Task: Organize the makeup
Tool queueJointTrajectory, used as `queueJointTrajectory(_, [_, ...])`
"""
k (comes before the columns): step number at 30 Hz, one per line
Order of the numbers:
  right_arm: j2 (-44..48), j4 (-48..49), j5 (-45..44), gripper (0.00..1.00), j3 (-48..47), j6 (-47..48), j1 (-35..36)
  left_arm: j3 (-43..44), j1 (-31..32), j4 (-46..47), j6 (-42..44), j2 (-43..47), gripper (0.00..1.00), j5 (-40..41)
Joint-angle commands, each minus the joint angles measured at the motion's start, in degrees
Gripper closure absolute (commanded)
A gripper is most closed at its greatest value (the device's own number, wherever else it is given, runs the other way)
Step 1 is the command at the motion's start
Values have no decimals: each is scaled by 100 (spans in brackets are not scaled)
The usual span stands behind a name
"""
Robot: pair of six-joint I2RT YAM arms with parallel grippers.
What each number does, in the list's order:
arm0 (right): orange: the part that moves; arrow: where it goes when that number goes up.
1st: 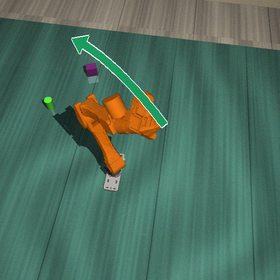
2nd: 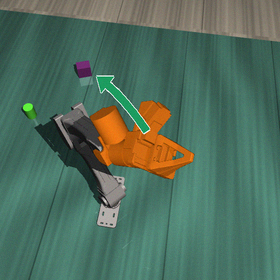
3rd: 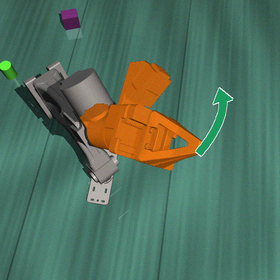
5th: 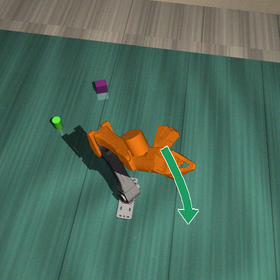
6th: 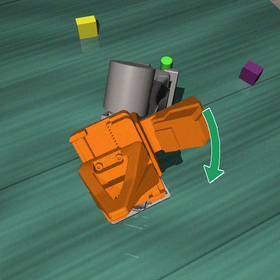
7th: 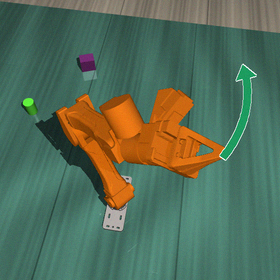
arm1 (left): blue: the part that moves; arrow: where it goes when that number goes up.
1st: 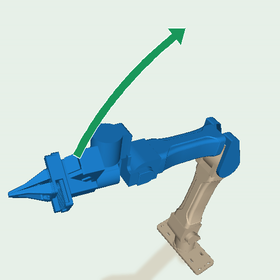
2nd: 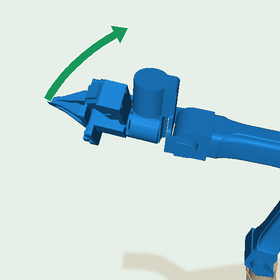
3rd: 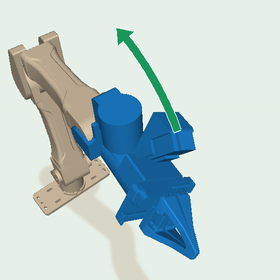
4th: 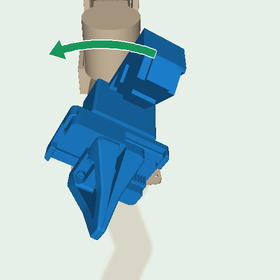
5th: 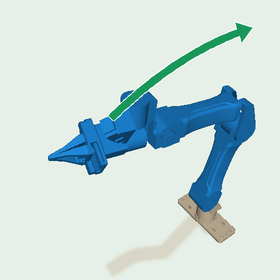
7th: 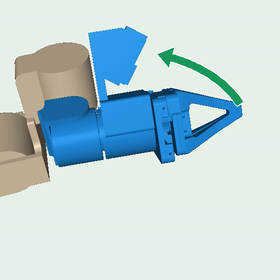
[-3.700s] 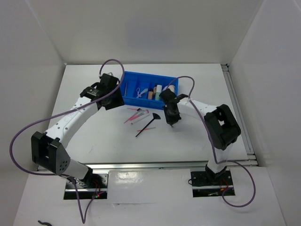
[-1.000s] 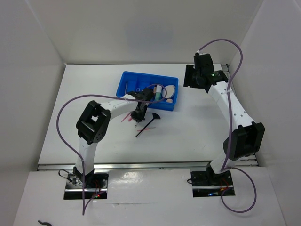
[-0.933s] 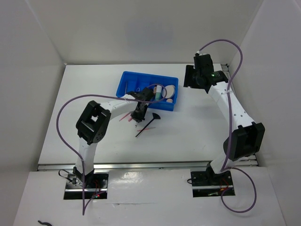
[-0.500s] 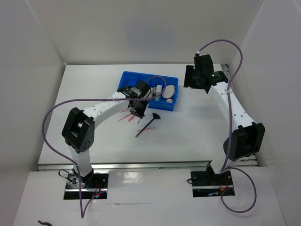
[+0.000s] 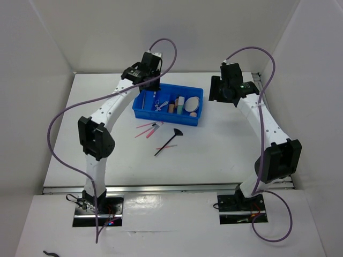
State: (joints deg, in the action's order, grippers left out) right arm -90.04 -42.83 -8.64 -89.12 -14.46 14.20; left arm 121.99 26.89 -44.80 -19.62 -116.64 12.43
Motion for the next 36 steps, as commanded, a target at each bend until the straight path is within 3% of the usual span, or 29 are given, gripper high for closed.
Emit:
queueJointTrajectory(1, [136, -6, -84, 34, -97, 13, -40, 395, -184, -231, 2, -675, 100, 410])
queueJointTrajectory(6, [84, -59, -199, 34, -149, 13, -40, 325, -789, 217, -165, -1053, 100, -73])
queueJointTrajectory(12, [-39, -164, -59, 36, -210, -48, -40, 526, -993, 366, 142, -1352, 99, -522])
queueJointTrajectory(17, [-145, -225, -6, 36, -325, -101, -40, 808, -1045, 278, 309, -1677, 73, -636])
queueJointTrajectory(18, [-145, -226, -6, 36, -325, -153, -40, 808, -1046, 278, 309, -1678, 62, -636])
queueJointTrajectory(19, [-145, -226, -6, 36, -325, -154, -40, 808, -1046, 278, 309, -1678, 56, -636])
queueJointTrajectory(21, [-145, -279, -6, 36, -325, -154, -40, 756, -1046, 278, 309, -1626, 53, -636])
queueJointTrajectory(23, [-93, -279, -58, 36, -325, -154, -40, 703, -1046, 278, 309, -1555, 40, -689])
queueJointTrajectory(24, [-41, -279, -58, 36, -325, -154, -40, 703, -1046, 209, 309, -1459, 40, -750])
queueJointTrajectory(27, [22, -331, -58, 36, -325, -206, -40, 38, -994, 286, 117, -889, 38, -1022])
queueJointTrajectory(28, [100, -331, -58, 36, -203, -207, -40, -739, -845, 418, 116, -635, 38, -1023])
queueJointTrajectory(32, [241, -279, -68, 35, -18, -207, -40, -2657, -151, 1016, -164, 867, 42, -121])
queueJointTrajectory(36, [241, -279, -14, 35, 35, -207, 12, -3768, 500, 1104, -656, 1300, 38, 293])
